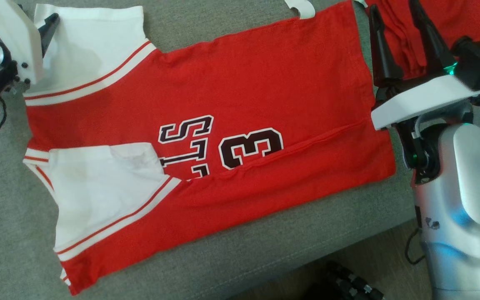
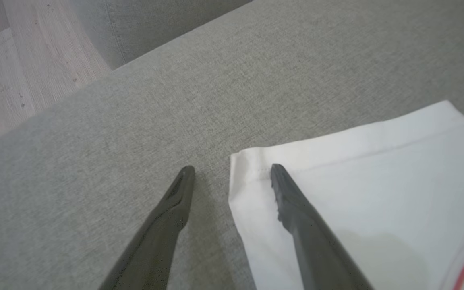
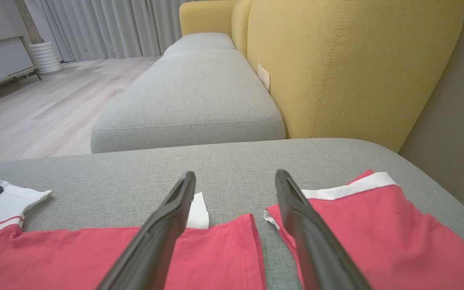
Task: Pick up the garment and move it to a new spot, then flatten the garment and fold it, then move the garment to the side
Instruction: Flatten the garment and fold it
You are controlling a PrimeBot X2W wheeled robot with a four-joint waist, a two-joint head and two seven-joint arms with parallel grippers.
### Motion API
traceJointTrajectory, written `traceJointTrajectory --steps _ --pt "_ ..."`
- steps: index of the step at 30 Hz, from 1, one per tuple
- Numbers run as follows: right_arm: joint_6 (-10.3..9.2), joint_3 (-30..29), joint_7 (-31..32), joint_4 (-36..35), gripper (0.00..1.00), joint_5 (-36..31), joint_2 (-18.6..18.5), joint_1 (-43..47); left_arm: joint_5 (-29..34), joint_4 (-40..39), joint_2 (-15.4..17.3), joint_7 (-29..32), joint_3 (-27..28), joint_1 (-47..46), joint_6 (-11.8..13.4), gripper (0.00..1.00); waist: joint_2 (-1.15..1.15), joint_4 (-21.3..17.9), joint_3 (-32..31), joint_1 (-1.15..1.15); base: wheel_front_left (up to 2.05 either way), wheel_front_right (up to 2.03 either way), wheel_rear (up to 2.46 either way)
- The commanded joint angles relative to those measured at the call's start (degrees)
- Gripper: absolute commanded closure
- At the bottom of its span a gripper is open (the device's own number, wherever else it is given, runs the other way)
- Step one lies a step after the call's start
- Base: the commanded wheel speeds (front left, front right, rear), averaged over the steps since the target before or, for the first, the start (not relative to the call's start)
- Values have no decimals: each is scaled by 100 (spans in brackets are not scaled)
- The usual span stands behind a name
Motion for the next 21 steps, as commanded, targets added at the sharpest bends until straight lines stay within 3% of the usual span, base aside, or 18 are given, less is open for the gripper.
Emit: traceJointTrajectory --steps 1,7,8,9,14,21 --pt "-5 94 -21 -257 0 3 -16 -127 -48 -19 271 -30 77 -369 8 0 0 -6 18 -1 0 0 0" --pt "-5 65 8 -257 0 -53 -16 -121 -378 35 201 65 -306 -380 8 2 0 37 19 -1 0 0 0" --pt "-5 44 16 -241 0 -74 -16 -122 -459 -6 162 102 -365 -356 8 59 0 57 4 -1 0 0 0" --pt "-5 18 25 -220 0 -98 -16 -126 -549 -73 133 124 -425 -332 8 100 0 83 -13 -1 0 0 0" --pt "-5 -142 70 -54 0 -264 -16 -179 -980 -333 144 -166 -577 -299 8 100 0 242 -134 -1 0 0 0" --pt "-5 -361 214 198 0 -548 -20 -386 -1015 -506 108 -1217 -865 -330 8 100 0 638 -491 -1 0 0 0"
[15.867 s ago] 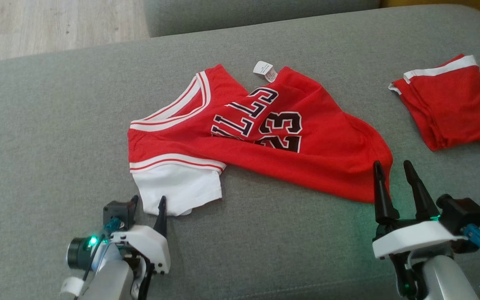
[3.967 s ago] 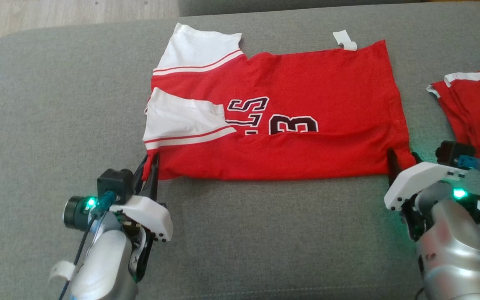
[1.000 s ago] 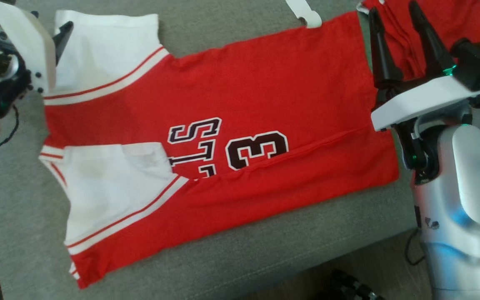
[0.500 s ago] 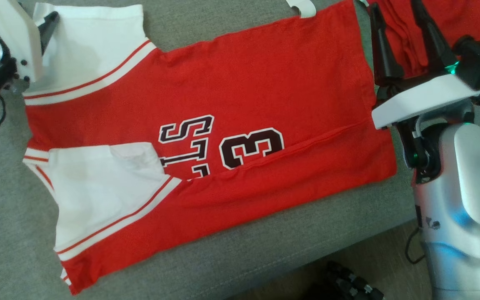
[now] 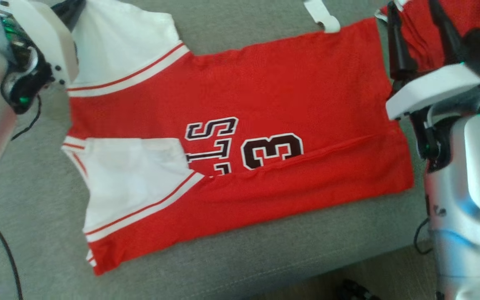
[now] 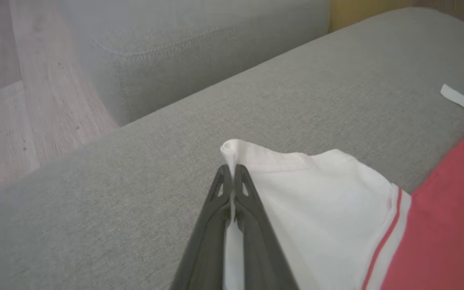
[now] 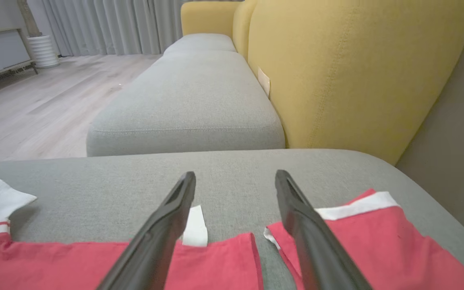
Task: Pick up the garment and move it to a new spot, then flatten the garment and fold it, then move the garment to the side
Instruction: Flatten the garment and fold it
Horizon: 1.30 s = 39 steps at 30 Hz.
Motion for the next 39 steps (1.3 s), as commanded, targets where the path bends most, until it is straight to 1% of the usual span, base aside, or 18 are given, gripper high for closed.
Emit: traceJointTrajectory --steps 1,2,3,6,11,15,18,22,30,34,39 --pt "-5 42 84 -119 0 -103 -38 -226 25 -123 166 -270 143 -192 8 100 0 253 -212 0 0 0 0" --pt "-5 19 124 -71 0 -133 -86 -255 49 -144 131 -417 96 -184 8 100 0 349 -274 0 0 0 0" --pt "-5 19 124 -71 0 -133 -86 -255 49 -144 131 -417 96 -184 8 100 0 349 -274 0 0 0 0" --pt "-5 38 292 119 0 -101 -279 -334 103 -232 54 -794 -25 -128 8 100 0 602 -439 0 0 0 0" --pt "-5 203 648 627 0 56 -800 -445 183 -551 -56 -1199 -231 44 8 100 0 1014 -618 0 0 0 0" --pt "-5 327 989 1211 0 347 -1164 -599 256 -886 -91 -1335 -378 194 8 100 0 1261 -645 0 0 0 0" --pt "-5 494 1123 1681 0 402 -1461 -788 337 -1146 -126 -1356 -497 286 14 100 0 1385 -617 0 0 0 0" --pt "-5 698 1261 2345 0 448 -1752 -1061 411 -1476 -152 -1338 -603 369 70 100 0 1500 -549 0 0 0 0" --pt "-5 1173 1356 3427 0 667 -2056 -1466 461 -1942 -90 -1212 -707 433 199 100 0 1609 -424 0 0 0 0" --pt "-5 1384 1327 3810 0 770 -2102 -1635 456 -2085 -47 -1166 -710 428 269 100 0 1614 -360 0 0 0 0" --pt "-5 1578 1252 4056 0 874 -2108 -1766 452 -2155 -19 -1141 -716 419 314 100 0 1600 -315 0 0 0 0"
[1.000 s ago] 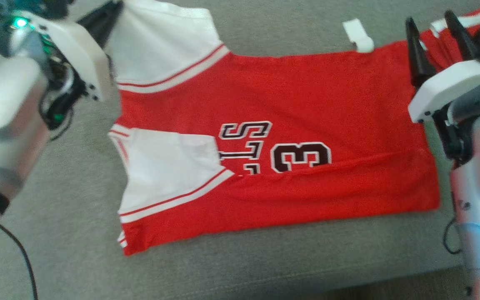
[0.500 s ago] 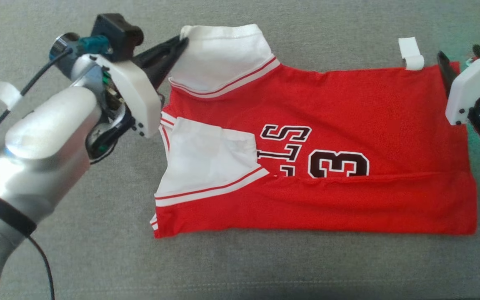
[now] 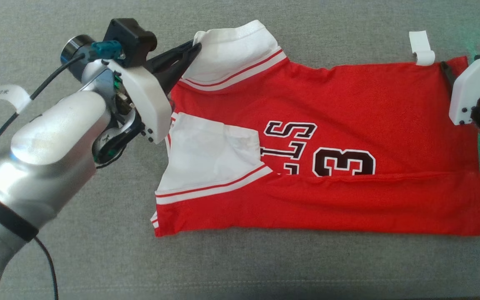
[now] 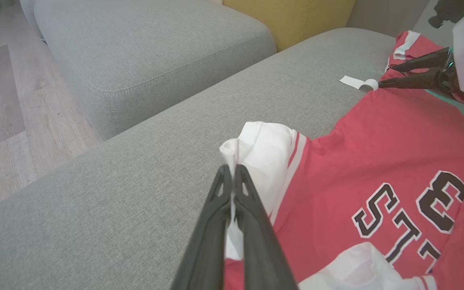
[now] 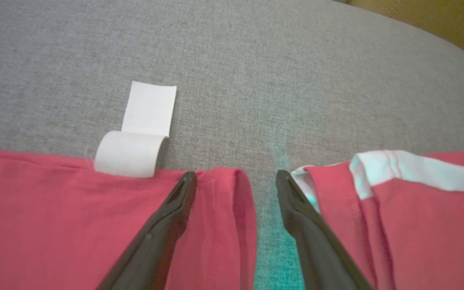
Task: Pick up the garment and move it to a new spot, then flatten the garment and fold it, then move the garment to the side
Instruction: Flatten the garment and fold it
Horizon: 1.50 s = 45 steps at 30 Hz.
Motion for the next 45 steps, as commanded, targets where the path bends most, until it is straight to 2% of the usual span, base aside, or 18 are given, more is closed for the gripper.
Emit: traceJointTrajectory --steps 1,2,3,4,5,10,18,29,33,39,45 --pt "-5 132 -56 -50 0 57 -98 -95 50 -109 230 16 210 -215 59 100 0 -9 8 0 0 0 0" --pt "-5 174 -60 -5 0 85 -89 -115 51 -111 235 20 205 -213 65 100 0 -13 9 0 0 0 0" --pt "-5 225 -49 41 17 117 -82 -133 53 -109 240 24 200 -212 71 100 0 -18 9 0 0 0 0" --pt "-5 281 -55 76 62 142 -83 -152 54 -105 245 28 195 -211 76 100 0 -23 10 0 0 0 0" --pt "-5 332 -71 103 100 169 -94 -172 61 -96 252 32 191 -216 83 100 0 -27 10 0 0 0 0" --pt "-5 421 -253 170 100 312 -152 -289 53 5 302 4 229 -249 129 100 0 -62 -3 0 0 0 0" --pt "-5 545 -875 85 100 592 -178 -569 55 469 333 -245 418 -489 189 100 0 -179 -12 0 0 0 0" --pt "-5 563 -1911 69 100 849 -100 -951 247 1416 -94 -784 753 -1126 314 100 0 -318 -17 0 0 0 0" --pt "-5 596 -2163 138 100 988 -64 -906 347 1620 -227 -864 833 -1136 276 100 0 -333 -80 0 0 0 0" --pt "-5 948 -2253 -14 100 1426 -167 -461 466 1515 -207 -890 936 -762 141 100 0 -290 -282 0 0 0 0" --pt "-5 1399 -2024 -429 100 1968 -607 140 596 873 52 -892 954 -76 63 100 0 -200 -597 0 0 0 0"
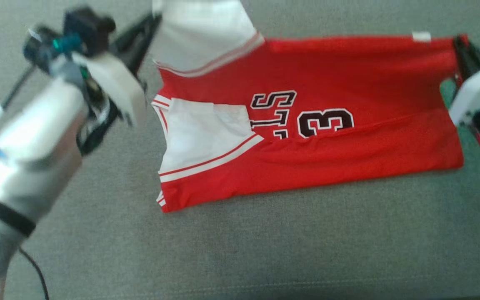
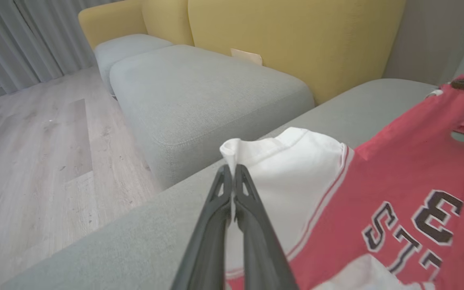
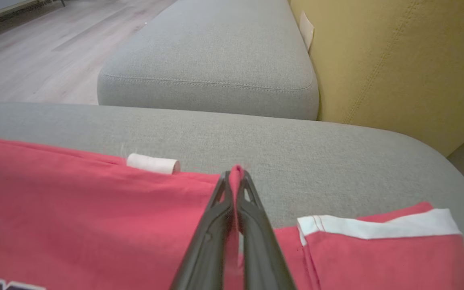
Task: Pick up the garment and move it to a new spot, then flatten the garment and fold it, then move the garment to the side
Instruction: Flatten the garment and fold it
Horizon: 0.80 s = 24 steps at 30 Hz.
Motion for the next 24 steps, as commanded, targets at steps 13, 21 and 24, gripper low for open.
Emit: traceJointTrajectory --steps 13,21,24 --pt "-5 992 1333 -1235 100 944 -1252 1126 -130 -1864 1042 574 -320 1157 142 100 0 184 -565 0 0 0 0" --pt "-5 1265 1885 -1628 100 1249 -1616 1485 -439 -2728 1445 1217 -607 1655 147 100 0 184 -676 0 0 0 0" --pt "-5 1357 2052 -1740 100 1330 -1699 1568 -543 -2937 1554 1436 -655 1708 135 100 0 165 -710 0 0 0 0"
